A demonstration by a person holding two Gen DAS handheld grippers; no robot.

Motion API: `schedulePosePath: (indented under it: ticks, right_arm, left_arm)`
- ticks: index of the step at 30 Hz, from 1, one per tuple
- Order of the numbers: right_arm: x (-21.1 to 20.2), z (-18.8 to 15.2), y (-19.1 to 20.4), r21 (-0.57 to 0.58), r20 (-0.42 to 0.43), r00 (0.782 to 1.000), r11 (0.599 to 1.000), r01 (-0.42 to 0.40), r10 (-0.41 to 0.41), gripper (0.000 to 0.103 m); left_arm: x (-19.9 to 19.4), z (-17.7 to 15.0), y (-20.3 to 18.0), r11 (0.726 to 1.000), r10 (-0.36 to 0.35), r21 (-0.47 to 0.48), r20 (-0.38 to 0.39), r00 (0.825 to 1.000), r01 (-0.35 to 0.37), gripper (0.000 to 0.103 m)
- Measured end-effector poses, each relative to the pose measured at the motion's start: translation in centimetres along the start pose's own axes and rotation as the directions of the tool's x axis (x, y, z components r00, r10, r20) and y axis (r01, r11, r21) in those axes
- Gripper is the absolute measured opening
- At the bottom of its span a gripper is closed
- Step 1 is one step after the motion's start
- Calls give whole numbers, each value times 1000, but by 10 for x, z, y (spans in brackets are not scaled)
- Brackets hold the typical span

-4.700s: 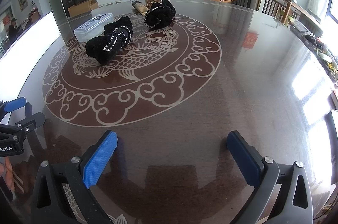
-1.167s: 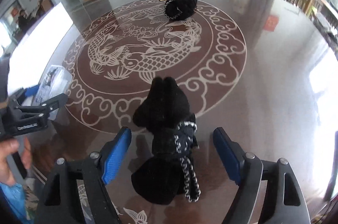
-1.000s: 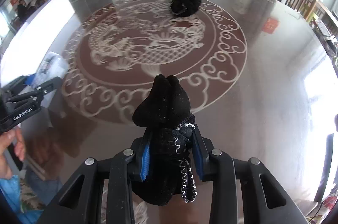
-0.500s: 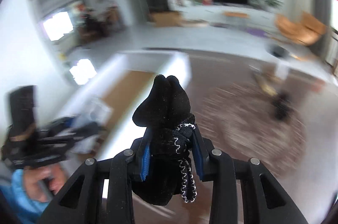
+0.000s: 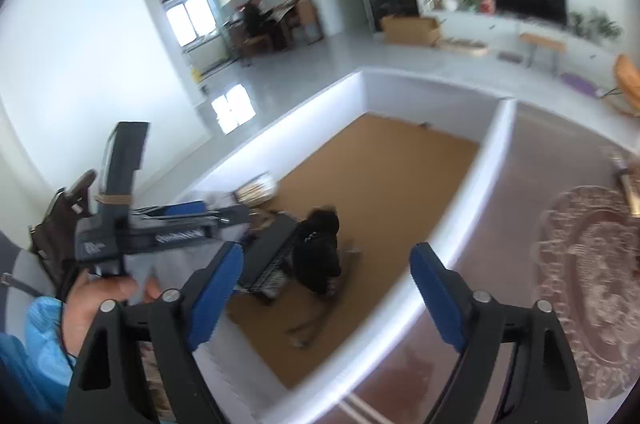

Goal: Organize objects

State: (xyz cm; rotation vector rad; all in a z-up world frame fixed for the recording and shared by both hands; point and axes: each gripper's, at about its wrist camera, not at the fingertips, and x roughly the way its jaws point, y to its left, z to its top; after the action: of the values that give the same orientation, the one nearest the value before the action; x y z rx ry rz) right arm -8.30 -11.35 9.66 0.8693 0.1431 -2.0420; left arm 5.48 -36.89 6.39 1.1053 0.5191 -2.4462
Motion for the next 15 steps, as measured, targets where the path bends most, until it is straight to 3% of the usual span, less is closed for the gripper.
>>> schedulePosePath:
  ticks: [3,5,6,8,9,10,12,13,15]
  right_arm:
    - [-26,-38,-56,47,47,984,985,168,-170,102]
    - [-31,-71,-99,77,-9,947,944,320,-321,102]
    - [-34,-88,-124,101,-58,923,917,386,-382,102]
    - [-46,-120,-170,167,-136,879,864,476,-458,102]
    - [-53,-132,-189,197,-166,859,837,510,-484,102]
    - [-59,-144,-207,225,-196,835,805,548,-514,102]
    - [-63,-150,-230,247,-241,798,760,601,-552,102]
    - [-67,-157,-239,249,-264,780,741,624,-568,102]
    - [-71,-170,-250,238,-301,739,703,670,-602,102]
  left_arm:
    - [-23,-4,-52,991,-116,79,43,992,112,86]
    - [-39,-11,-96,968,-214,144,48,976,205,86]
    - [-47,-20,-124,946,-274,188,39,961,262,86]
    - [-54,-38,-174,900,-365,248,-17,931,357,96]
    - [-51,-50,-201,870,-413,267,-64,908,415,103]
    - [-47,-61,-221,845,-447,278,-103,889,457,103]
    - [-30,-86,-263,800,-481,309,-183,857,515,103]
    - [-19,-96,-278,787,-480,326,-210,852,524,103]
    - [12,-115,-309,791,-433,360,-243,868,495,103]
